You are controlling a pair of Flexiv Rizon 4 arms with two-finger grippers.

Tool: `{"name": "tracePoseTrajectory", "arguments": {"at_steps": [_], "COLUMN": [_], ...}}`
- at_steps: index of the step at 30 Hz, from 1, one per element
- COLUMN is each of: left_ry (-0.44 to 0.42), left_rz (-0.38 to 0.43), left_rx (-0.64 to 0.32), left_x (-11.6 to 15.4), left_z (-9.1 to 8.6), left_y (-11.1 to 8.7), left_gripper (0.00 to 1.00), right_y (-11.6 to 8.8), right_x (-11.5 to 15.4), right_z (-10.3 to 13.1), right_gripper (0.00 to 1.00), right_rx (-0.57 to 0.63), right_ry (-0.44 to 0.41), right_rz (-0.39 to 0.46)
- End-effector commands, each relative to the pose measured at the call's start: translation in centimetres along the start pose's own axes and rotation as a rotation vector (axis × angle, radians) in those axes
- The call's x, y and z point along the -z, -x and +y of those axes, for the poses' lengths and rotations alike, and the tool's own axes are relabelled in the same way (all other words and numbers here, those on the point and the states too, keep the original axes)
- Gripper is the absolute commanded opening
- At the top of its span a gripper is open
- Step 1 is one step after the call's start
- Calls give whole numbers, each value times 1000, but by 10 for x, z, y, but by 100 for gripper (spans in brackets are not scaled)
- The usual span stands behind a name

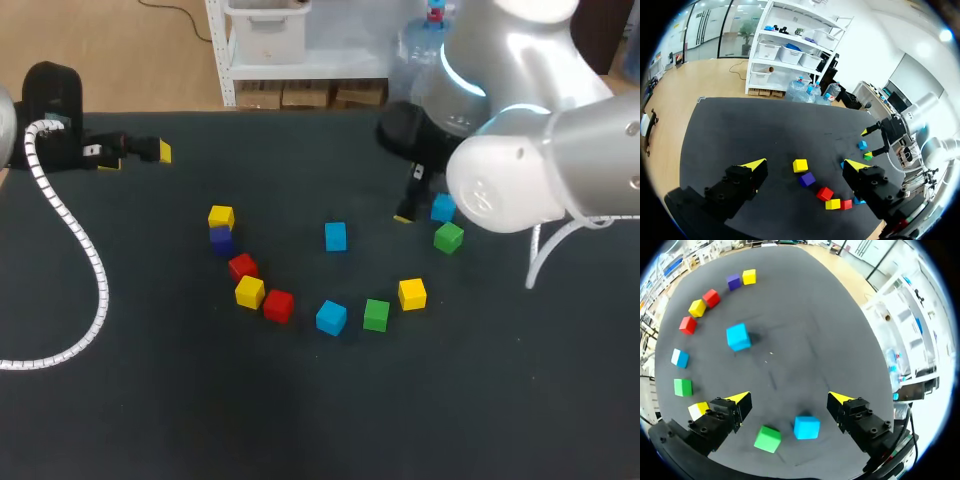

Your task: Place the blue cubes, place green cubes on the blue cubes, place the yellow cubes on the green cubes, then place the red cubes on the yellow cubes, and place purple cube on the red cubes.

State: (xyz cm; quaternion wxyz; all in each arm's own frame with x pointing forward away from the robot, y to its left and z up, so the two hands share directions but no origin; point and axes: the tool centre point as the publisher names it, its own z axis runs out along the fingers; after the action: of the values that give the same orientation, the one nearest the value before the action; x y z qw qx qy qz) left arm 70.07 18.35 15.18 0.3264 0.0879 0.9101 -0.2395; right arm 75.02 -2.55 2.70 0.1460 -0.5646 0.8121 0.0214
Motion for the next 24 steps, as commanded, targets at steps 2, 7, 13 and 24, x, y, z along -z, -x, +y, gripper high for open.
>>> {"name": "tracePoseTrajectory", "arguments": {"at_steps": [2, 7, 13, 24], "left_ry": [-6, -6, -6, -6], "left_rz": [-4, -4, -4, -4], "left_rx": [-1, -1, -1, -1], "left_x": [0, 0, 0, 0], "left_z": [2, 2, 2, 2], "left_y": [-1, -1, -1, -1], "left_gripper": [100, 100, 100, 100], "right_y": [-14, -26, -39, -48], "right_x": [2, 3, 0, -4], "right_z": [-9, -17, -21, -21], "right_gripper": [91, 86, 73, 67], "right_rx": [-30, -64, -89, -95], "right_ry": [-15, -28, -31, -21], "right_rz": [-5, 4, 18, 23]}}
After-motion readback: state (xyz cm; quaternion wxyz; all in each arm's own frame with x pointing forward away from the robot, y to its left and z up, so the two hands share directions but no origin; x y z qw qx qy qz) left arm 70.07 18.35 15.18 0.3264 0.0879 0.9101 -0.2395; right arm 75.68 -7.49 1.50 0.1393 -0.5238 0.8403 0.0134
